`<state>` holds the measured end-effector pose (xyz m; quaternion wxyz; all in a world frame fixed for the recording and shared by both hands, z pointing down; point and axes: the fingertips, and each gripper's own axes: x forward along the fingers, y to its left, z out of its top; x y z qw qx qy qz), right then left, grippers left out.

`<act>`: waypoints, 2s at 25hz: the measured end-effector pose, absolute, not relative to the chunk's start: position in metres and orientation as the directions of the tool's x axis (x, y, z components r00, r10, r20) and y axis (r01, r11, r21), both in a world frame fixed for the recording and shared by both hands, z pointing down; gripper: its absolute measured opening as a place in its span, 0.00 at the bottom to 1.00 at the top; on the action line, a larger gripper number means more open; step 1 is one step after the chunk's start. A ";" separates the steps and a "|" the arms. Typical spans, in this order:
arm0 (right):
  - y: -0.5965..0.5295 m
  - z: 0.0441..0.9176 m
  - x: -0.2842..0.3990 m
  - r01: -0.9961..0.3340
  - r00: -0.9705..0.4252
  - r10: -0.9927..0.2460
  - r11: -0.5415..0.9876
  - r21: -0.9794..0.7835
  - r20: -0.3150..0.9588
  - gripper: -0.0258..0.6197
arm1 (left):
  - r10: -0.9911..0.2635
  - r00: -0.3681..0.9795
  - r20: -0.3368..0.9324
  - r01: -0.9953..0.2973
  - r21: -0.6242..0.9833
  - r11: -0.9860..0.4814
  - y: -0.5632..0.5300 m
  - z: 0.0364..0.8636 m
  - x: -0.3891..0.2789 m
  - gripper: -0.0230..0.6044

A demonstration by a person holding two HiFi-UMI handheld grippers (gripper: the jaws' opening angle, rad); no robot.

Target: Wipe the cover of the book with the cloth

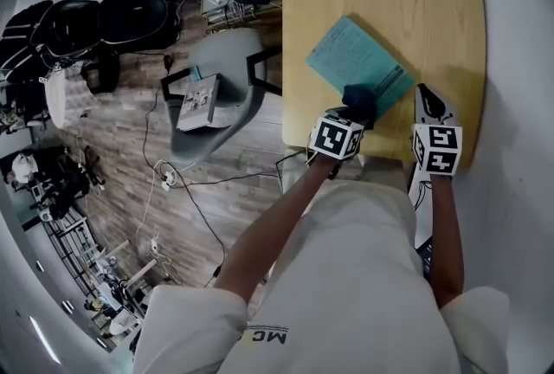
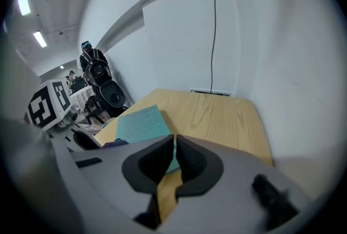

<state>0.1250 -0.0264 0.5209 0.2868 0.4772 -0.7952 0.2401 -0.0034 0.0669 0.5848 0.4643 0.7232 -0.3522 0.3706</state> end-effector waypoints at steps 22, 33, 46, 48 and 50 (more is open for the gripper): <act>-0.032 0.424 0.083 -0.713 -0.581 -0.566 0.700 -0.030 0.585 0.09 | -0.609 0.475 0.635 -0.870 0.445 -0.214 0.007 0.430 -0.063 0.26; -0.028 0.339 0.072 -0.662 -0.676 -0.545 0.744 -0.085 0.496 0.09 | -0.768 0.428 0.477 -0.879 0.418 -0.230 0.015 0.340 -0.090 0.26; -0.021 0.254 0.090 -0.740 -0.666 -0.703 0.665 -0.101 0.249 0.09 | -0.862 0.377 0.338 -0.912 0.299 -0.281 0.038 0.272 -0.105 0.26; -0.018 0.257 0.087 -0.735 -0.668 -0.698 0.672 -0.084 0.259 0.09 | -0.862 0.379 0.336 -0.912 0.297 -0.285 0.040 0.272 -0.104 0.26; -0.015 0.257 0.086 -0.728 -0.672 -0.689 0.682 -0.072 0.270 0.09 | -0.861 0.385 0.333 -0.910 0.291 -0.294 0.042 0.271 -0.102 0.26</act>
